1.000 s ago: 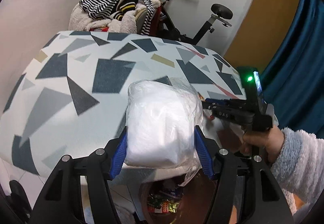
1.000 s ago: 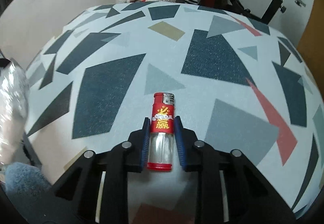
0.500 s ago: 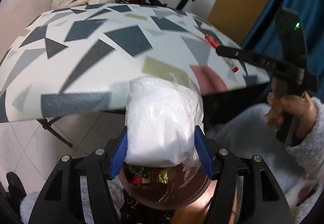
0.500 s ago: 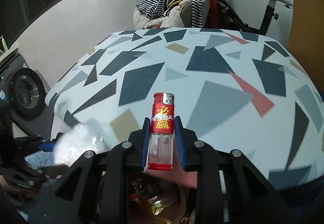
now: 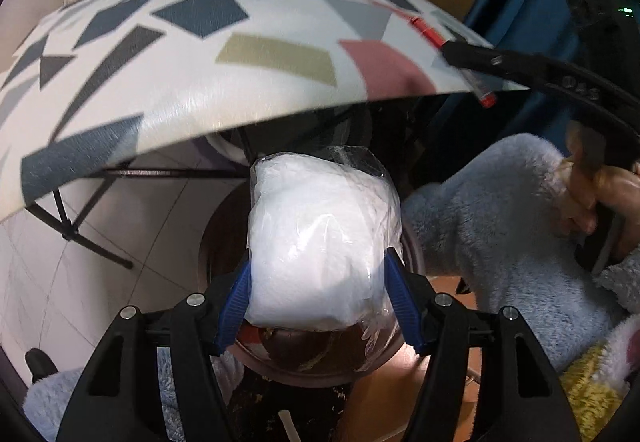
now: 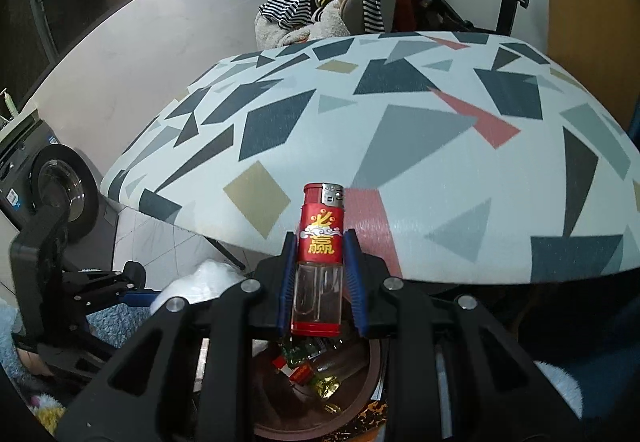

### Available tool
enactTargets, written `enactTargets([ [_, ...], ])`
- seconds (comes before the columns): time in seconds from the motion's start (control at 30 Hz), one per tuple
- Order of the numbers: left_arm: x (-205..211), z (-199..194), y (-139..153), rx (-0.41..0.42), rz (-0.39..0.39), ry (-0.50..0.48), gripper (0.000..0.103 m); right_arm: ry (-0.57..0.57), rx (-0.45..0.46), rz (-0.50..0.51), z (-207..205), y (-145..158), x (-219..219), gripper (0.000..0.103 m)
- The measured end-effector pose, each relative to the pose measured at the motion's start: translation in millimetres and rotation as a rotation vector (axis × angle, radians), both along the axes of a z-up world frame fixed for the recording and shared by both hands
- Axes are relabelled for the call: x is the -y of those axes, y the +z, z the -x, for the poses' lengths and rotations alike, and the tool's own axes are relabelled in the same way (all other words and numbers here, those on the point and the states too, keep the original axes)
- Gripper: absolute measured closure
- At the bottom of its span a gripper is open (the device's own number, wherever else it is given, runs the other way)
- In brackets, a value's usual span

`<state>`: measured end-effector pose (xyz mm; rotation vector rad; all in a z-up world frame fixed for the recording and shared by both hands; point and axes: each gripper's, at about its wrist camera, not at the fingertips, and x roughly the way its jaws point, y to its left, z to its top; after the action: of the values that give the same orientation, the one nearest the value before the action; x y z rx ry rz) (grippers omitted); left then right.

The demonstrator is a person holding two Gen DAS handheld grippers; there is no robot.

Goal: Collect trash
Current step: 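Carry the bag and lighter over the bin and open both grippers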

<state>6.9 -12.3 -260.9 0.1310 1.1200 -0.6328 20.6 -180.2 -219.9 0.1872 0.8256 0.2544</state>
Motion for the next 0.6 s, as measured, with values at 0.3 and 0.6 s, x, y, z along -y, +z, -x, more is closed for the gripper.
enactTargets([
  [0.3, -3.0, -10.3, 6.3, 0.054, 0.038, 0.050, 0.016, 0.012, -0.016, -0.001, 3.2, -8.5, -3.4, 0.076],
  [0.6, -32.8, -10.9, 66.1, 0.267, 0.069, 0.183, 0.008, 0.106, -0.109, -0.009, -3.0, -33.8, -35.5, 0.076],
])
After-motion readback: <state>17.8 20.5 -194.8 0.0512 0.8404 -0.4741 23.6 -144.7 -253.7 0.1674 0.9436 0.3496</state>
